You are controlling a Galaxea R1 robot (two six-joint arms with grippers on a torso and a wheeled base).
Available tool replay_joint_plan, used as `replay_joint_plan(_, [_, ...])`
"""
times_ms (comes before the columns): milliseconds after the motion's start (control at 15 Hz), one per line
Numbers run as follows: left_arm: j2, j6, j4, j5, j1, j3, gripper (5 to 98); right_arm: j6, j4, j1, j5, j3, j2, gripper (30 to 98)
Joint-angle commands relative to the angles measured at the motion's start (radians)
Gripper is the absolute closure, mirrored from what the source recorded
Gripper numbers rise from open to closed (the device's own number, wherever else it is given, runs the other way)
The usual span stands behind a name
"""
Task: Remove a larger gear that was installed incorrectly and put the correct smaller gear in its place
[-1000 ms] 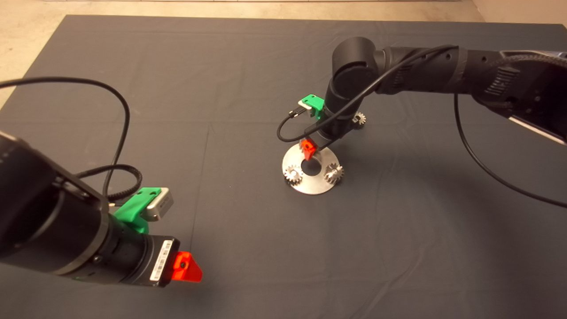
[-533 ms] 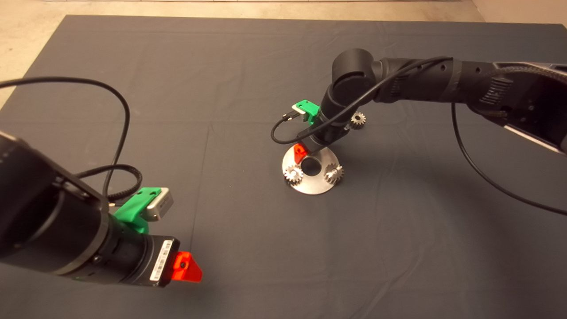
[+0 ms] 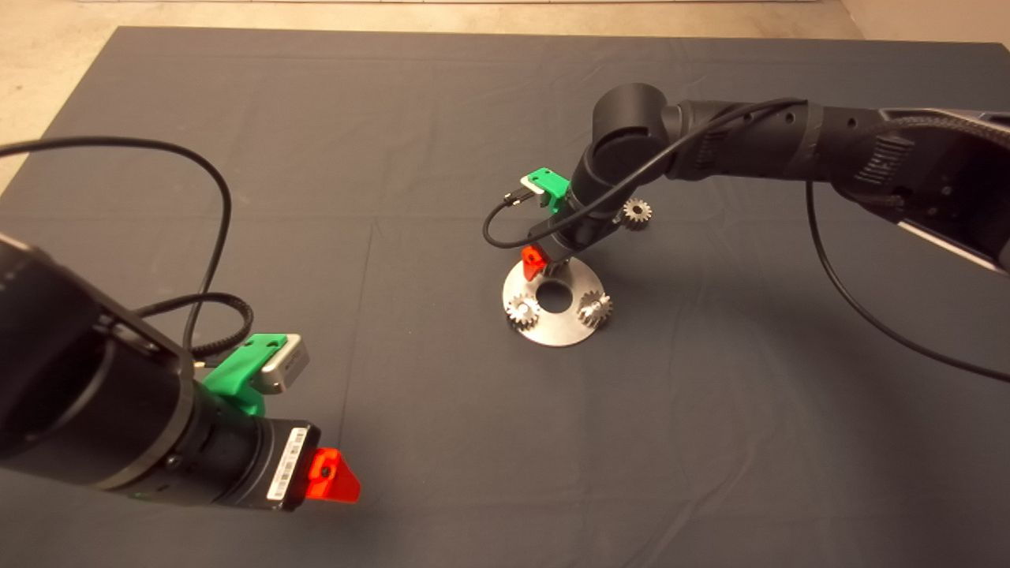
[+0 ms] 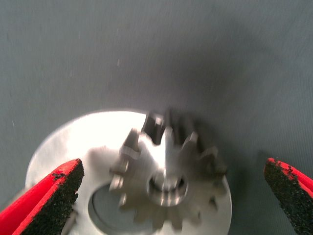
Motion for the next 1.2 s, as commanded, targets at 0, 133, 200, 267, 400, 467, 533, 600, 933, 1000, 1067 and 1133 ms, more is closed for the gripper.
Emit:
replay_joint_plan(0, [-0.002, -0.001, -0.014, 0.004, -0.006, 0.012, 6.1, -0.004, -0.034, 0.025, 0.043, -0.043, 0.009, 30.7])
replay_joint_plan(133, [-0.003, -0.001, -0.014, 0.004, -0.006, 0.012, 6.1, -0.014, -0.036, 0.025, 0.058, -0.062, 0.009, 30.7])
replay_joint_plan(200, [-0.002, -0.001, -0.014, 0.004, -0.006, 0.012, 6.1, -0.024, -0.036, 0.025, 0.069, -0.064, 0.009, 30.7])
replay_joint_plan(267, [-0.002, -0.001, -0.014, 0.004, -0.006, 0.012, 6.1, -0.024, -0.036, 0.025, 0.069, -0.064, 0.011, 30.7])
replay_joint_plan(400, [-0.002, -0.001, -0.014, 0.004, -0.006, 0.011, 6.1, -0.027, -0.037, 0.025, 0.070, -0.064, 0.020, 30.7])
replay_joint_plan(467, [-0.002, -0.002, -0.014, 0.004, -0.006, 0.011, 6.1, -0.033, -0.037, 0.025, 0.070, -0.064, 0.020, 30.7])
replay_joint_plan(533, [-0.003, -0.003, -0.014, 0.004, -0.006, 0.011, 6.1, -0.038, -0.037, 0.026, 0.070, -0.066, 0.020, 30.7])
replay_joint_plan(600, [-0.004, -0.003, -0.014, 0.004, -0.006, 0.011, 6.1, -0.038, -0.037, 0.026, 0.069, -0.066, 0.020, 30.7])
replay_joint_plan(933, [-0.004, -0.003, -0.014, 0.004, -0.006, 0.011, 6.1, -0.038, -0.036, 0.027, 0.060, -0.050, 0.016, 30.7])
replay_joint_plan(1000, [-0.005, -0.004, -0.014, 0.004, -0.006, 0.011, 6.1, -0.040, -0.036, 0.028, 0.056, -0.034, 0.014, 30.7])
replay_joint_plan(1067, [-0.004, -0.004, -0.014, 0.004, -0.006, 0.011, 6.1, -0.051, -0.036, 0.028, 0.051, -0.013, 0.009, 30.7])
replay_joint_plan(1133, [-0.004, -0.004, -0.014, 0.004, -0.006, 0.011, 6.1, -0.058, -0.034, 0.028, 0.038, -0.006, 0.008, 30.7])
